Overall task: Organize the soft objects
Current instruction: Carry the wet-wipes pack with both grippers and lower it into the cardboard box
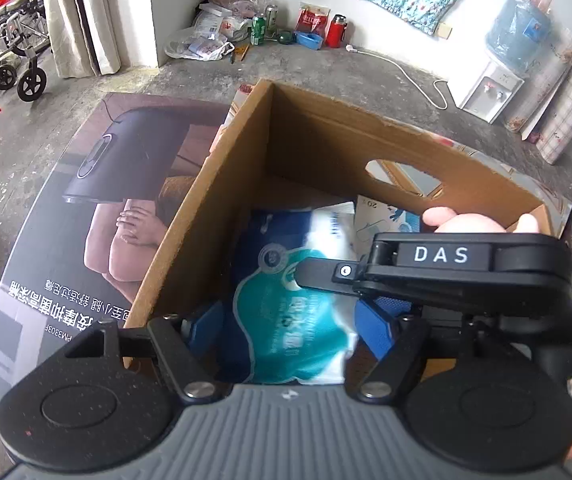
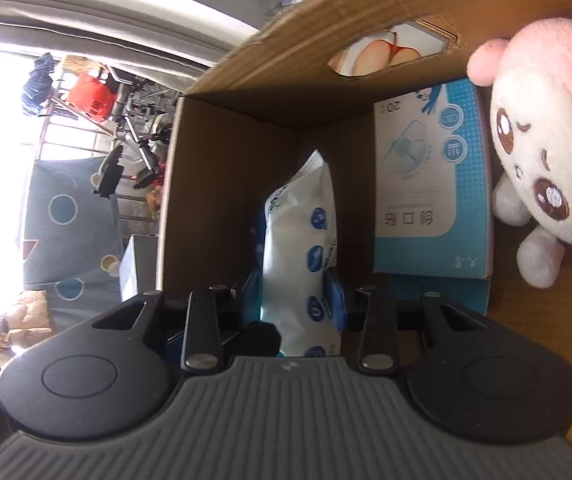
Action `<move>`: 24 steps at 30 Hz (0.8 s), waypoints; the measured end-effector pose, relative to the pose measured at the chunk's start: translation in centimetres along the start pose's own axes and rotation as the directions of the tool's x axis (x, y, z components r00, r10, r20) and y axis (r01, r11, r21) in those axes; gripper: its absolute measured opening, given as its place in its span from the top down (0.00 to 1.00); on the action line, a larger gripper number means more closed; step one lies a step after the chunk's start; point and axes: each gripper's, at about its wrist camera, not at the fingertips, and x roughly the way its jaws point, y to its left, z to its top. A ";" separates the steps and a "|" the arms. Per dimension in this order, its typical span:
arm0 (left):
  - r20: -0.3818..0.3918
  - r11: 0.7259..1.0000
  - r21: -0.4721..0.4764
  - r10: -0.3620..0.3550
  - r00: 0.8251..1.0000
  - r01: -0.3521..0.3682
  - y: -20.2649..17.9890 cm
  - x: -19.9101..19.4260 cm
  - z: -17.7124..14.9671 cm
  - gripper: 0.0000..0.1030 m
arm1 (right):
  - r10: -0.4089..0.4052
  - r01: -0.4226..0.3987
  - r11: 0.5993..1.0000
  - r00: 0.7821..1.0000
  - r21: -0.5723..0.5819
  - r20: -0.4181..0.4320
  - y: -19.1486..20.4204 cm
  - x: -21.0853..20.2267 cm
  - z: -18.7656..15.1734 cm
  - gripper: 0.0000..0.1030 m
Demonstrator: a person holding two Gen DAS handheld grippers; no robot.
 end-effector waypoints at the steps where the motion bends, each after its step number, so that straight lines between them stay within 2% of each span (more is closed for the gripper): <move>1: -0.011 1.000 -0.005 0.001 1.000 -0.001 0.2 0.3 0.0 0.30 | -0.024 0.024 1.000 1.000 0.005 0.000 -0.4 0.6 0.2 0.69; 11: -0.004 1.000 -0.002 -0.015 1.000 0.015 0.8 -1.0 -0.1 0.31 | -0.041 0.041 0.999 0.999 0.014 0.031 -1.2 2.0 0.5 0.74; 15: -0.003 1.000 -0.010 -0.024 1.000 0.024 1.3 -1.4 -0.4 0.31 | -0.020 0.015 0.997 0.996 0.071 0.083 -1.6 1.2 0.4 0.75; 21: 0.000 1.000 -0.015 -0.027 1.000 0.027 2.0 -1.9 -0.6 0.31 | 0.040 -0.068 0.986 0.983 0.154 0.180 -2.8 1.0 0.2 0.76; 24: -0.001 1.000 -0.016 -0.024 1.000 0.024 2.2 -2.0 -0.7 0.31 | 0.039 -0.063 0.987 0.986 0.146 0.160 -2.4 1.7 0.3 0.72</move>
